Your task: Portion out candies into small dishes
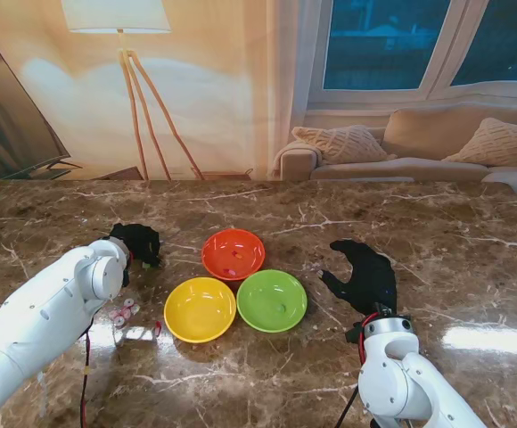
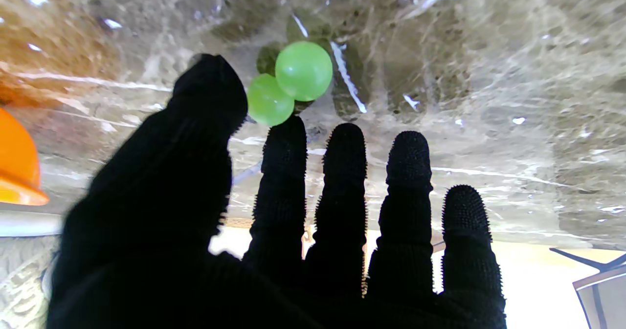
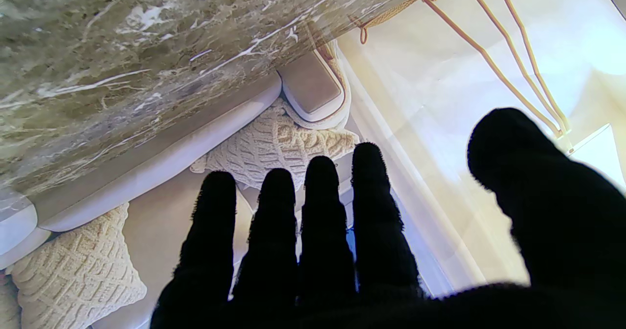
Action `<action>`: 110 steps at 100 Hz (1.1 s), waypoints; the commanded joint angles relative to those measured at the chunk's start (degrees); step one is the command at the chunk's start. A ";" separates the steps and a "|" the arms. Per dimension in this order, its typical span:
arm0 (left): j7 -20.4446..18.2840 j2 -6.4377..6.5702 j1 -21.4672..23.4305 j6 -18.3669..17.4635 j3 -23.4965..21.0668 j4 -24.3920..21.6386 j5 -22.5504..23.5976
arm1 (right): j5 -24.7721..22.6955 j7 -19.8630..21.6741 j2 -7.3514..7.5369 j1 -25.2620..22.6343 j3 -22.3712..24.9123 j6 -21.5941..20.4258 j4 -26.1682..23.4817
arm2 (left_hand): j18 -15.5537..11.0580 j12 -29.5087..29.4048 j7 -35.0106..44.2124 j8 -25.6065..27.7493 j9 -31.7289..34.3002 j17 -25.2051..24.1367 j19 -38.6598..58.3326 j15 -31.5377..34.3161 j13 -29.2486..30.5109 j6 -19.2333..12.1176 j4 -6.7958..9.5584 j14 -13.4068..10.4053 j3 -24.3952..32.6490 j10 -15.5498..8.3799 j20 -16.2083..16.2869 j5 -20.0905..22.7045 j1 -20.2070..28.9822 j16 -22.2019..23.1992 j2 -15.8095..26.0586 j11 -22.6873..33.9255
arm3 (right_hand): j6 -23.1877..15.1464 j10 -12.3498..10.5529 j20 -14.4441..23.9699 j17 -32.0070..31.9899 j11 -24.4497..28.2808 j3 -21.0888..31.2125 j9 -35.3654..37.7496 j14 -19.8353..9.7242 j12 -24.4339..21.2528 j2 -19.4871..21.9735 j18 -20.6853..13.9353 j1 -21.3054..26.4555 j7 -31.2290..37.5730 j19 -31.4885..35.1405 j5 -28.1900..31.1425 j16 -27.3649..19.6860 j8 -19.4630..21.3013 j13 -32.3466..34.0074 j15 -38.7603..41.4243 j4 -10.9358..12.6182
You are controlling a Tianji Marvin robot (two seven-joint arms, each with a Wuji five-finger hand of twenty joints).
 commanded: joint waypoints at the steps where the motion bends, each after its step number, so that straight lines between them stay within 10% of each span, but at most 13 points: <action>1: -0.69 -0.29 0.07 -0.10 0.56 0.62 -0.01 | 0.31 0.73 -0.19 -0.36 -0.04 0.41 0.39 | 2.44 1.30 0.90 0.03 1.45 0.21 2.34 2.50 2.40 -2.24 -1.37 0.42 -1.10 -0.73 1.38 1.26 2.47 1.54 -2.77 1.87 | -0.92 -0.50 1.40 -0.72 -0.51 0.50 0.34 -0.03 0.87 -0.34 0.09 -1.18 0.23 1.03 -0.16 1.08 -0.61 -1.29 0.27 2.10; 53: -1.40 0.67 0.85 -0.57 -0.13 -0.42 3.35 | 0.85 0.97 -0.23 -0.21 -0.18 0.20 0.54 | 3.43 -0.86 -2.17 -2.73 0.53 -0.10 2.64 2.24 2.59 -0.63 -0.89 0.37 0.38 -0.19 1.60 0.92 2.10 1.45 -2.02 -0.01 | -1.05 -0.41 2.37 -0.36 -0.46 0.78 0.25 0.02 1.15 -0.49 0.31 -1.07 0.28 1.62 -0.08 1.27 -0.57 -1.48 0.53 2.04; 110: -1.13 0.64 0.53 -1.60 0.50 0.13 3.17 | 1.25 1.14 -0.26 0.00 -0.30 0.22 0.80 | 3.58 5.89 10.39 -5.43 5.76 1.09 4.25 4.59 5.79 -6.64 1.28 -0.09 -8.50 -2.21 2.11 2.16 8.68 1.48 -0.62 2.95 | -1.29 -0.24 2.95 -0.31 -0.50 0.99 0.17 0.03 1.21 -0.44 0.40 -0.98 0.43 1.71 0.24 1.28 -0.52 -1.47 0.53 2.04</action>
